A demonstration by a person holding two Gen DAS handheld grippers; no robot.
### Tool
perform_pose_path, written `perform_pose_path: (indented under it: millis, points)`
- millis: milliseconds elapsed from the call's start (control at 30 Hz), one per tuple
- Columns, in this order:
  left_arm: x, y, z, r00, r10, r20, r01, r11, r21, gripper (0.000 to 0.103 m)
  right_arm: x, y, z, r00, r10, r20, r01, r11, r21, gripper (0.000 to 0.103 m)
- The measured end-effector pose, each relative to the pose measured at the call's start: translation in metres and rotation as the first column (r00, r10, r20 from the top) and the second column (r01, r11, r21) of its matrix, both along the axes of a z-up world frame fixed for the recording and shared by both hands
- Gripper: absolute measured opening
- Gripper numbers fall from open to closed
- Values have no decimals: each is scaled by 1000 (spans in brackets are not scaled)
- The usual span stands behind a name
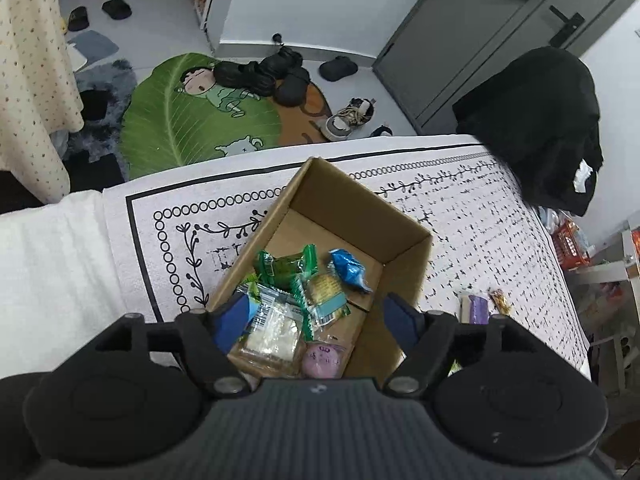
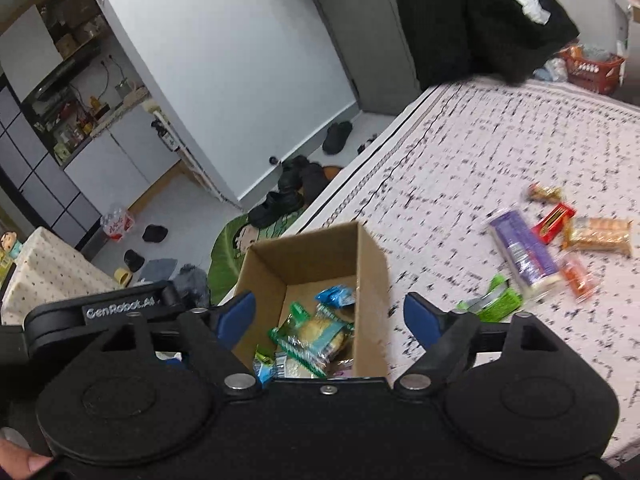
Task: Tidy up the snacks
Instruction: 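Withdraw both tools from the box toward the remaining snacks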
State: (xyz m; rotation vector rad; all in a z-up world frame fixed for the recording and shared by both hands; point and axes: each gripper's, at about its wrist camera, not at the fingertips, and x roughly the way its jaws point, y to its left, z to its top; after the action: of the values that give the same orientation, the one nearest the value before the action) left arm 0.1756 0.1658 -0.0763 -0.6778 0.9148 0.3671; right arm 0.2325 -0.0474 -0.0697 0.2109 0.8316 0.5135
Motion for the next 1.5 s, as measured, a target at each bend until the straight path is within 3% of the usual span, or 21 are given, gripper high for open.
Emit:
perform_pose_path:
  millis: [400, 633, 967, 1167, 1500]
  points:
    - [-25, -24, 27, 995, -29, 95, 22, 997, 72, 103, -13, -39, 21, 996, -56, 67, 56, 998, 7, 96]
    - [-36, -41, 41, 988, -76, 138, 59, 991, 122, 103, -21, -55, 36, 991, -62, 118, 63, 998, -1, 100]
    - [-48, -62, 53, 975, -123, 184, 101, 987, 128, 103, -30, -76, 47, 988, -78, 137, 83, 996, -30, 103]
    - [-55, -72, 55, 969, -158, 192, 139, 985, 107, 103, -34, -92, 50, 984, -100, 145, 105, 994, -27, 103]
    - [-59, -91, 61, 965, -199, 173, 174, 973, 149, 103, -37, -113, 52, 982, -119, 149, 124, 992, -26, 103]
